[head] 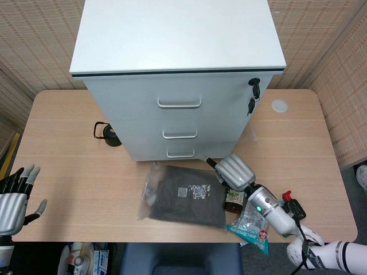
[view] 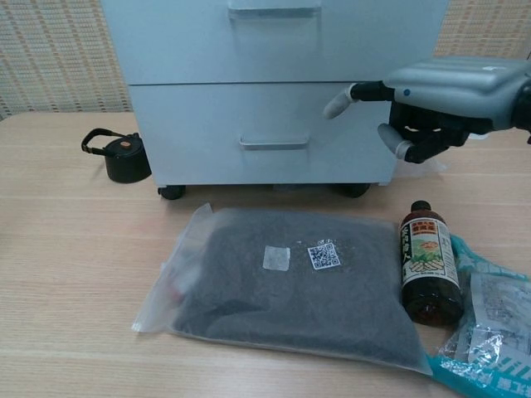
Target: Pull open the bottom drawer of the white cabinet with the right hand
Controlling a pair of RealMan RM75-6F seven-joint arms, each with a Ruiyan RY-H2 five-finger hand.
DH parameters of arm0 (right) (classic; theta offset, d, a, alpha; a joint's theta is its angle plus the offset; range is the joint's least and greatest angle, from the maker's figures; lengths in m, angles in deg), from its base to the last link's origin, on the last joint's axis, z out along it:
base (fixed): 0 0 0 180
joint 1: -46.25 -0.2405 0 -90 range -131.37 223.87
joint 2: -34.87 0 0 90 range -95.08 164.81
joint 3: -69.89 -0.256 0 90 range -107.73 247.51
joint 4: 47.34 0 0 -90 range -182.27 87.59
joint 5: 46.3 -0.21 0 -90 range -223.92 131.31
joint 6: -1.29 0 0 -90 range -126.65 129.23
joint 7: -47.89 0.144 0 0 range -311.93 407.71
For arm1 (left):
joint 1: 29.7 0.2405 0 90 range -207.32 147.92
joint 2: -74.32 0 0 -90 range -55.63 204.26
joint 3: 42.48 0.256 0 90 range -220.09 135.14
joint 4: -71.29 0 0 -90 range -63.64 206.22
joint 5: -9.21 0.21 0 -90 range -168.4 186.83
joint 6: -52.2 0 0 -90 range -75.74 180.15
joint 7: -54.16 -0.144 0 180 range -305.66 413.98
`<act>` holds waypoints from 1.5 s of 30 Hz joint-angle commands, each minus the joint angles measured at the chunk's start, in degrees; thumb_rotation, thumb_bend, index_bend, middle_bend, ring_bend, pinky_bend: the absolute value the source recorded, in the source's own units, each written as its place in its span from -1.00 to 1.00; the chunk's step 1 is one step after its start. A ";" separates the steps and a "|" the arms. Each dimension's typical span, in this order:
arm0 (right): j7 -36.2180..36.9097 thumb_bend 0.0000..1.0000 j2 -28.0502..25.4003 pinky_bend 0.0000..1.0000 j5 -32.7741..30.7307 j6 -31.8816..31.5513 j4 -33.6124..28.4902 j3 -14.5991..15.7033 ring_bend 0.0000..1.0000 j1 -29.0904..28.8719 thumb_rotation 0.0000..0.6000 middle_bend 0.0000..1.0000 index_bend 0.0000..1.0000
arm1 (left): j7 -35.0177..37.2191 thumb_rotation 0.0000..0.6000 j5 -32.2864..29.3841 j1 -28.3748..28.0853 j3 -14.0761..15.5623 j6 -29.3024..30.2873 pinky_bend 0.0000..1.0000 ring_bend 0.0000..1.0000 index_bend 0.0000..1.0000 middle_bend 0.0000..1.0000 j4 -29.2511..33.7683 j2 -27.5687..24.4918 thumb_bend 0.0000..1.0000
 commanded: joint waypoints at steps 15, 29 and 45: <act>-8.11 0.37 6.37 0.88 -14.14 4.97 5.65 -0.58 0.89 -10.64 1.00 0.85 -0.79 | -0.72 1.00 -0.46 -0.55 -0.07 -0.84 -0.77 -1.00 -1.00 -1.00 0.20 0.13 -0.36; -8.76 0.38 10.58 0.88 -18.61 5.52 11.18 1.35 0.89 -15.49 1.00 0.85 -0.79 | -0.77 1.00 -0.69 -0.53 0.01 -0.85 -0.77 -1.00 -1.00 -1.00 0.25 0.00 -0.35; -8.13 0.38 9.47 0.88 -18.02 3.88 9.45 4.55 0.89 -16.59 1.00 0.85 -0.79 | -1.40 1.00 -0.97 -0.66 0.12 -1.20 -0.77 -1.00 -1.00 -1.00 0.81 -0.08 -0.36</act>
